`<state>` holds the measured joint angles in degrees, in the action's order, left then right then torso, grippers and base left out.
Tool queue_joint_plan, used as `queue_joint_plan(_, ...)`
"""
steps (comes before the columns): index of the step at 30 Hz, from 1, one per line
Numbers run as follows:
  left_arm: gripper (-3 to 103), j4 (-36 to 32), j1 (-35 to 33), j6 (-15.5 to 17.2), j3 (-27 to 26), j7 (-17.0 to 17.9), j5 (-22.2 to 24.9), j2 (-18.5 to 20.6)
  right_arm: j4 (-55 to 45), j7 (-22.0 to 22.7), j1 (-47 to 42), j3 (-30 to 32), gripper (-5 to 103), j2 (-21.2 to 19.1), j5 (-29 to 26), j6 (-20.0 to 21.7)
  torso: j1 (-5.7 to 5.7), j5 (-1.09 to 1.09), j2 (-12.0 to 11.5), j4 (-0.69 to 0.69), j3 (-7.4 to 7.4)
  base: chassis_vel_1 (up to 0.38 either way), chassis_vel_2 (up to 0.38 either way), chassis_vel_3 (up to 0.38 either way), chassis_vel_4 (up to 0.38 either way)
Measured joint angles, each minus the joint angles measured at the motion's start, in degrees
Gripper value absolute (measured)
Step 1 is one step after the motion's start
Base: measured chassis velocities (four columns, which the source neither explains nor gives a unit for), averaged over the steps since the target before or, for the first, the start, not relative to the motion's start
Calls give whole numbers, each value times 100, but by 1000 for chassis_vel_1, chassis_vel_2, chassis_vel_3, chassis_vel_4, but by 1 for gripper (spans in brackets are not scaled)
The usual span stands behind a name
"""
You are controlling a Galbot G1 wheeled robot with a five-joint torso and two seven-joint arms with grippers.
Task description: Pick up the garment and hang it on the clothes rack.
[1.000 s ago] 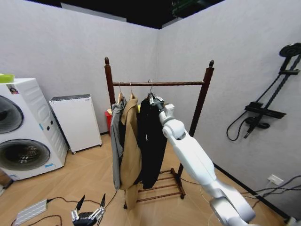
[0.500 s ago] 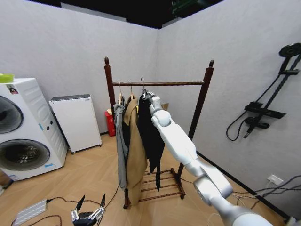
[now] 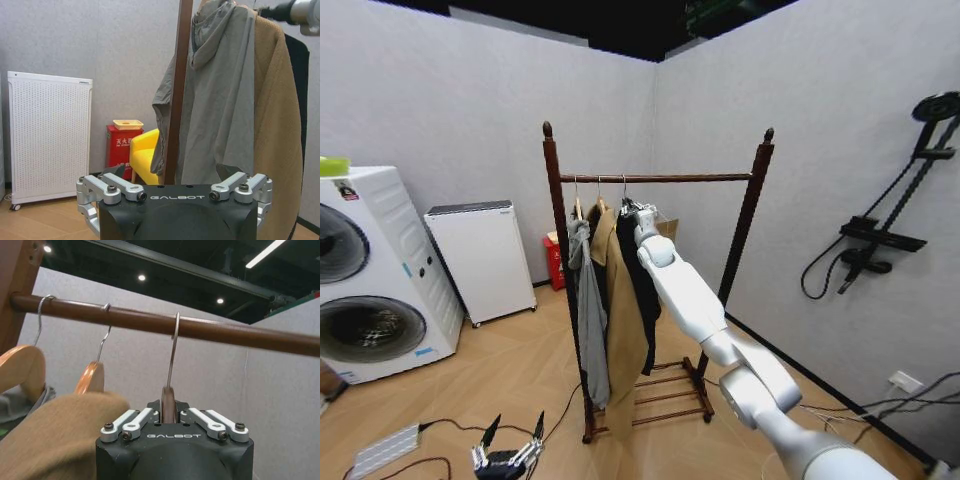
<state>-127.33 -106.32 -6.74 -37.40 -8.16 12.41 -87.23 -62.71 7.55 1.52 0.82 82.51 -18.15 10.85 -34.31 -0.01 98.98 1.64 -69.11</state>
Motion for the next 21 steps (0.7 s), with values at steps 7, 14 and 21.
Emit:
queue_joint_plan(7,100,0,0,0,-1,1,0,0,-1647,-54,-814,65,40,-695,-694,328,-1,3,-1,0,-1,0,0,0,0)
queue_joint_plan(14,100,0,1,0,1,-1,0,0,-3213,118,-2027,566,63,-1541,-986,552,-1,2,-1,-2,0,0,0,0,0)
queue_joint_plan(21,100,0,0,0,0,-1,0,-1,-5096,105,-4725,2091,90,-2628,-1033,570,0,2,0,2,1,0,0,0,0)
